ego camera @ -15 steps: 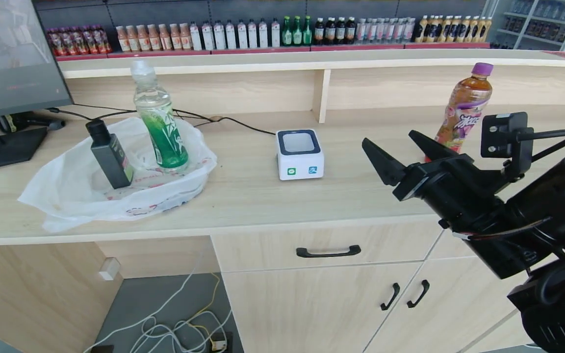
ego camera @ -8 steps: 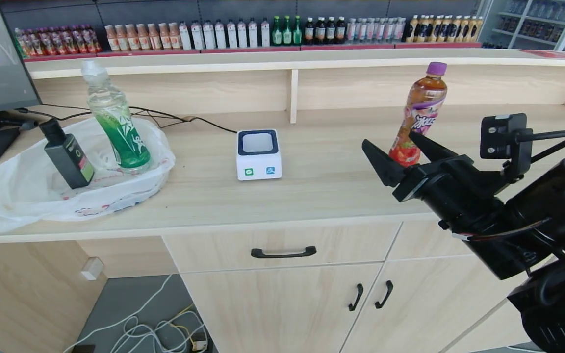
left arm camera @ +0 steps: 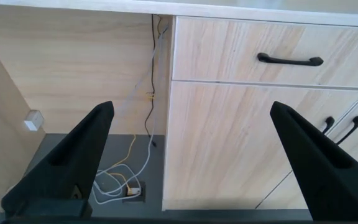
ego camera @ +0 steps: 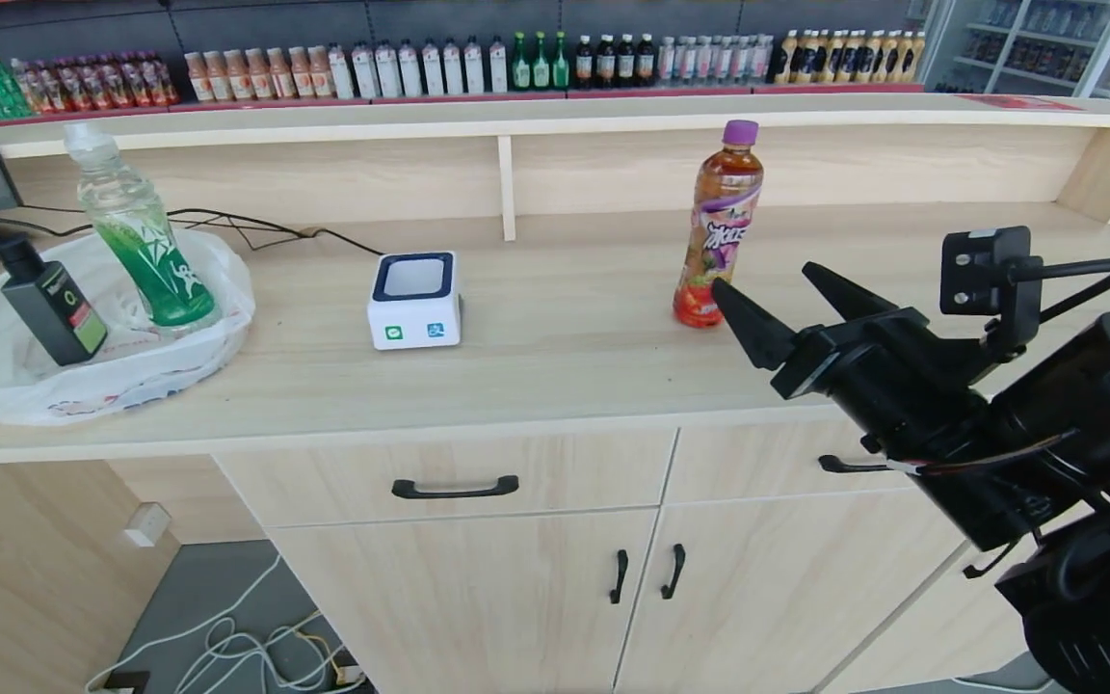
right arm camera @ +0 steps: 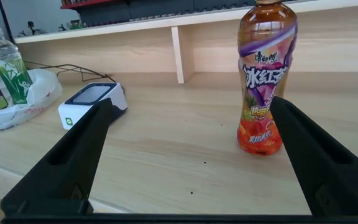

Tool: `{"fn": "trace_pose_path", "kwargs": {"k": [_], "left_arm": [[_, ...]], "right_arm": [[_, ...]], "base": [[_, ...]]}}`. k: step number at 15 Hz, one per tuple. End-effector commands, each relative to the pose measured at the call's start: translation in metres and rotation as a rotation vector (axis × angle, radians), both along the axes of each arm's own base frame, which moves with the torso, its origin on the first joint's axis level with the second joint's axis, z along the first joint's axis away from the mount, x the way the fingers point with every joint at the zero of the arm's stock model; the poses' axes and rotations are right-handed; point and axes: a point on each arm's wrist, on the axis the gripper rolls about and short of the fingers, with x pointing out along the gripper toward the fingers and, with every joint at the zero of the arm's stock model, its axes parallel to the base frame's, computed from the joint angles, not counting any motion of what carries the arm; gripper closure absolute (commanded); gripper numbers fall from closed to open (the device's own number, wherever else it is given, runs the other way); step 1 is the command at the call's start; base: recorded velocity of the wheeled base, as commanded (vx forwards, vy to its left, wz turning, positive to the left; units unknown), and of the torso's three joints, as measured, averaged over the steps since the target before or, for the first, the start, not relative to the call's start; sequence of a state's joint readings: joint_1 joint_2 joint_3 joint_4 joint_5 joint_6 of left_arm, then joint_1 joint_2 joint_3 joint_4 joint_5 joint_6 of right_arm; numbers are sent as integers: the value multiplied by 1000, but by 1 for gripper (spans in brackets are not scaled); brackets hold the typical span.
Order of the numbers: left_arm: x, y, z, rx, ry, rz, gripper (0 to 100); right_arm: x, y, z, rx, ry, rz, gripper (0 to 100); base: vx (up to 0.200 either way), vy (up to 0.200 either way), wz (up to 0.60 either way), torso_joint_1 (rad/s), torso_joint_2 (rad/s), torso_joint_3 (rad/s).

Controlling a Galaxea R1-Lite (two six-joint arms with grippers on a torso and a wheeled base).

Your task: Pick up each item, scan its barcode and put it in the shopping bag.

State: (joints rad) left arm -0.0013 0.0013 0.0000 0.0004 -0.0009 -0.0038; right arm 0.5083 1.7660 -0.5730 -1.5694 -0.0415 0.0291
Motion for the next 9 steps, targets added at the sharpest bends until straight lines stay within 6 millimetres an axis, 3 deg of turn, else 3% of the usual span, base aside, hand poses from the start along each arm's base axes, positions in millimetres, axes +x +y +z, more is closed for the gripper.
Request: {"fn": "trace_pose_path", "kwargs": {"k": [1, 3, 9], "left_arm": [[0, 0, 0, -1, 0, 1, 0], [0, 0, 0, -1, 0, -1, 0], [0, 0, 0, 1, 0, -1, 0]], "right_arm": [[0, 0, -1, -1, 2, 0, 0], [0, 0, -1, -1, 2, 0, 0], [-3, -1, -1, -3, 6, 1, 0]], "base": [[0, -200, 0, -2, -2, 7], [0, -200, 0, -5, -5, 9], [0, 0, 0, 0, 0, 0]]}}
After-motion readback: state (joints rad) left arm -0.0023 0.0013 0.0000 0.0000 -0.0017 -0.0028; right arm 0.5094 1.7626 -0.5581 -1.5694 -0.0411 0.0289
